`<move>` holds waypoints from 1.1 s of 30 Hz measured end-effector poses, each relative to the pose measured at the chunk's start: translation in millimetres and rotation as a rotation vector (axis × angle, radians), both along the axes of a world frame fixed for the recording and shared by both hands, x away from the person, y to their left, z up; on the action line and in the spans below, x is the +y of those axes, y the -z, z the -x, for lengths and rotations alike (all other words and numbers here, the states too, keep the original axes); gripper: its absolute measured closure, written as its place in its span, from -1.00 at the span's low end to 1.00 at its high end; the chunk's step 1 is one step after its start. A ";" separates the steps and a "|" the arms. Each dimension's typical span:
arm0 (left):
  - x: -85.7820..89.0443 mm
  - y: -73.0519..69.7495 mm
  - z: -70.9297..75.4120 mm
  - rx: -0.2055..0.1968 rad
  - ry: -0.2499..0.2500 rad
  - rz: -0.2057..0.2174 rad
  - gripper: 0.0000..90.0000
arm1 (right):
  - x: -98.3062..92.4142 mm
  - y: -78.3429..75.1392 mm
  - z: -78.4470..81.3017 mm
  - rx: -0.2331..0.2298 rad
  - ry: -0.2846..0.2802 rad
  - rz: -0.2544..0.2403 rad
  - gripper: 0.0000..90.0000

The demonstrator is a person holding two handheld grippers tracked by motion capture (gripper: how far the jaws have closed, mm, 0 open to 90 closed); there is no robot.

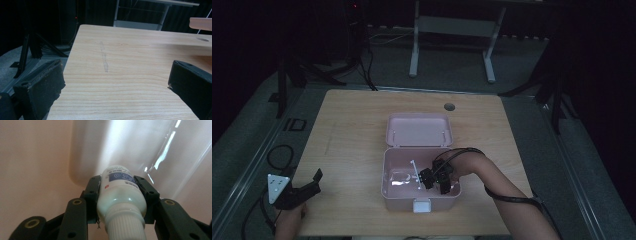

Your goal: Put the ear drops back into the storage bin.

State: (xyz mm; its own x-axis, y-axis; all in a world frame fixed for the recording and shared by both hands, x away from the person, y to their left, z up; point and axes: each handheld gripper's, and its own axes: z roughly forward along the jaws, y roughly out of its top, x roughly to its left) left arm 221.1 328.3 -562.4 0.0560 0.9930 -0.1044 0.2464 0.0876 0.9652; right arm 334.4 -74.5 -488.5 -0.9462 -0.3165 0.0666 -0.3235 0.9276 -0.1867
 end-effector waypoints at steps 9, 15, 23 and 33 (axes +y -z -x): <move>0.0 0.0 0.0 0.000 0.000 0.000 -0.99 | 1.1 1.3 -1.1 0.010 0.009 0.021 0.29; 0.1 0.0 0.0 0.000 0.000 0.001 -0.99 | 1.5 -0.9 -1.1 0.017 0.011 0.014 0.29; -0.1 0.0 -0.2 0.001 -0.001 0.000 -0.99 | -1.1 -19.4 -1.8 0.002 0.022 -0.029 0.27; -0.1 0.0 -0.1 0.001 -0.001 0.000 -0.99 | -0.6 -49.3 -1.4 -0.029 0.021 -0.090 0.20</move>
State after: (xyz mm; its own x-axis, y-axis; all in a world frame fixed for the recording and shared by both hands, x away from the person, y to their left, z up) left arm 221.2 328.2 -562.3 0.0549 0.9930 -0.1045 0.2469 0.0879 0.9650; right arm 335.8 -75.2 -439.3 -0.9540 -0.2997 0.0108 -0.2991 0.9477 -0.1112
